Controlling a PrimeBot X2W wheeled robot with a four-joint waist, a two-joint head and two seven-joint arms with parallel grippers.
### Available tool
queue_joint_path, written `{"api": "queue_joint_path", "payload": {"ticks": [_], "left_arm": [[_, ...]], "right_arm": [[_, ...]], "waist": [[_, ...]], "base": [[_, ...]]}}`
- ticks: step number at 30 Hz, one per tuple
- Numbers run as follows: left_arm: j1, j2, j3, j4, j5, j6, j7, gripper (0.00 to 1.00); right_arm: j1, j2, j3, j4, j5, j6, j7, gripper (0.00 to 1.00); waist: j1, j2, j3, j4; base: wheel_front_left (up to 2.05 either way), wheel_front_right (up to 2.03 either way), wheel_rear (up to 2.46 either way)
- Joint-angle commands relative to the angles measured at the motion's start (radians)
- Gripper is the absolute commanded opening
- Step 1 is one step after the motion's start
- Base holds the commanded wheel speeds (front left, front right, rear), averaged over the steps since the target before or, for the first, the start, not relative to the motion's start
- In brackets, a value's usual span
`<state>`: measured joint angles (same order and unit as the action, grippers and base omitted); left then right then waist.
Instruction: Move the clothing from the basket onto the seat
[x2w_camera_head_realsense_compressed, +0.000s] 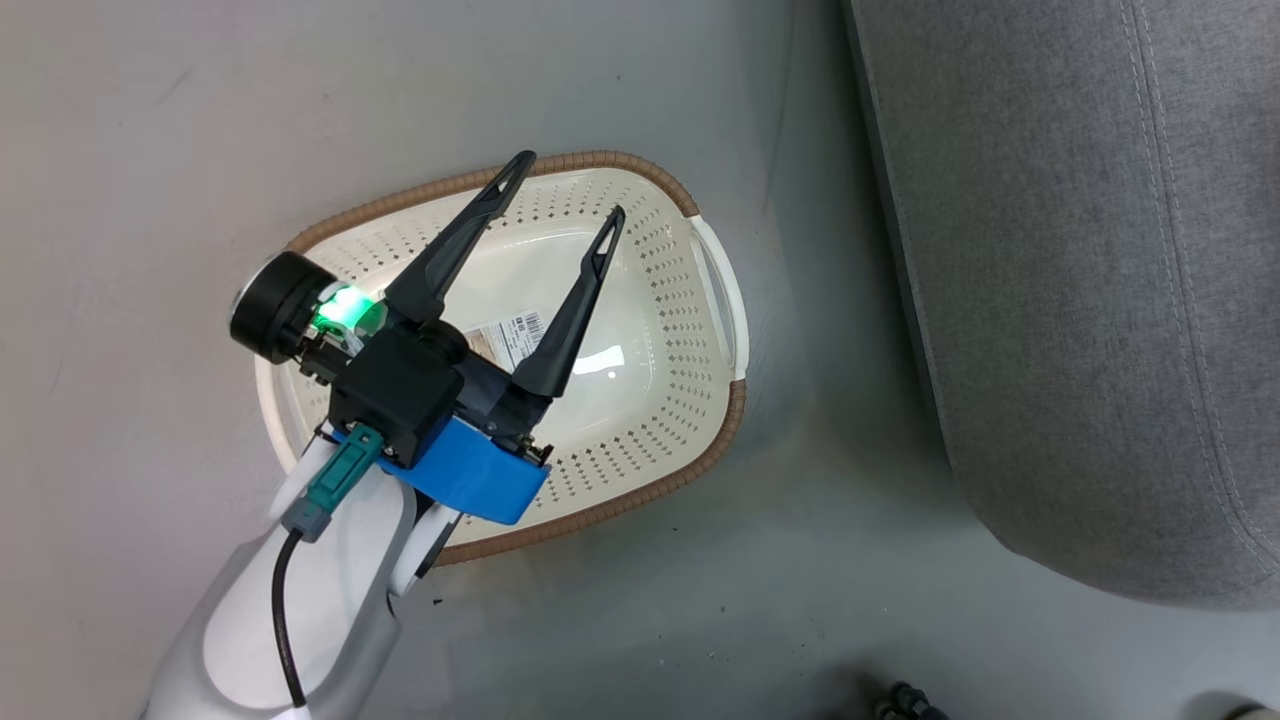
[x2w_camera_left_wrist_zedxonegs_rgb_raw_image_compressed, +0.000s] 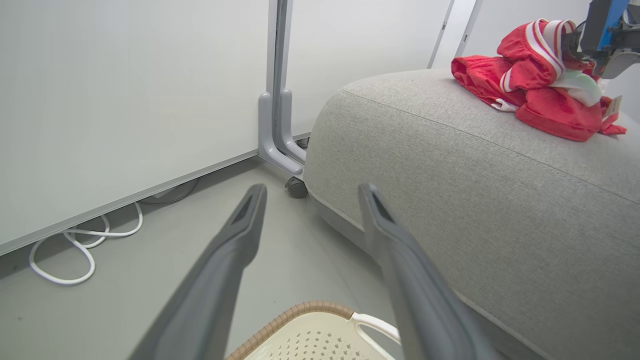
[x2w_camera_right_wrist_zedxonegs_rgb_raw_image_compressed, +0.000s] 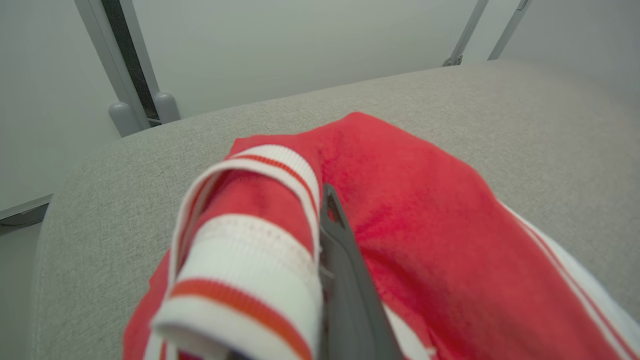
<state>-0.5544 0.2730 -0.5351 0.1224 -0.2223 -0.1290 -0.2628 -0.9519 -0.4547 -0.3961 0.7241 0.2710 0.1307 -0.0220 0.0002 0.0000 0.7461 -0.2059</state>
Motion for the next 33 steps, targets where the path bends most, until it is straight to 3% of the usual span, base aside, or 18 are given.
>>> {"api": "queue_joint_path", "payload": {"ticks": [1, 2, 3, 20, 33], "left_arm": [[-0.019, -0.001, -0.002, -0.001, 0.003, -0.003, -0.003, 1.00], [-0.018, -0.001, -0.001, 0.000, 0.001, -0.003, -0.003, 1.00], [-0.017, 0.000, -0.001, 0.001, -0.001, -0.003, -0.003, 1.00], [-0.002, -0.010, -0.007, 0.021, -0.022, -0.003, -0.003, 1.00], [0.092, -0.074, 0.011, 0.071, -0.064, -0.003, -0.003, 1.00]], "right_arm": [[-0.007, -0.003, 0.002, 0.006, -0.007, 0.000, -0.007, 0.57], [-0.008, -0.004, 0.007, 0.014, -0.011, 0.000, -0.009, 0.83], [-0.010, -0.003, 0.012, 0.019, -0.014, 0.000, -0.013, 1.00], [-0.008, -0.015, 0.060, 0.084, -0.001, 0.000, -0.034, 1.00], [0.159, -0.032, 0.132, 0.055, -0.008, 0.000, -0.050, 1.00]], "waist": [[-0.0002, 0.0000, -0.001, 0.000], [-0.0002, 0.0000, -0.002, -0.001], [-0.0002, 0.0000, -0.003, -0.002], [-0.0002, 0.0000, -0.044, -0.004], [-0.0002, 0.0000, -0.233, 0.031]], "base": [[0.00, 0.00, 0.00], [0.00, 0.00, 0.00], [0.00, 0.00, 0.00], [0.00, 0.00, 0.00], [0.00, 0.00, 0.00]]}}
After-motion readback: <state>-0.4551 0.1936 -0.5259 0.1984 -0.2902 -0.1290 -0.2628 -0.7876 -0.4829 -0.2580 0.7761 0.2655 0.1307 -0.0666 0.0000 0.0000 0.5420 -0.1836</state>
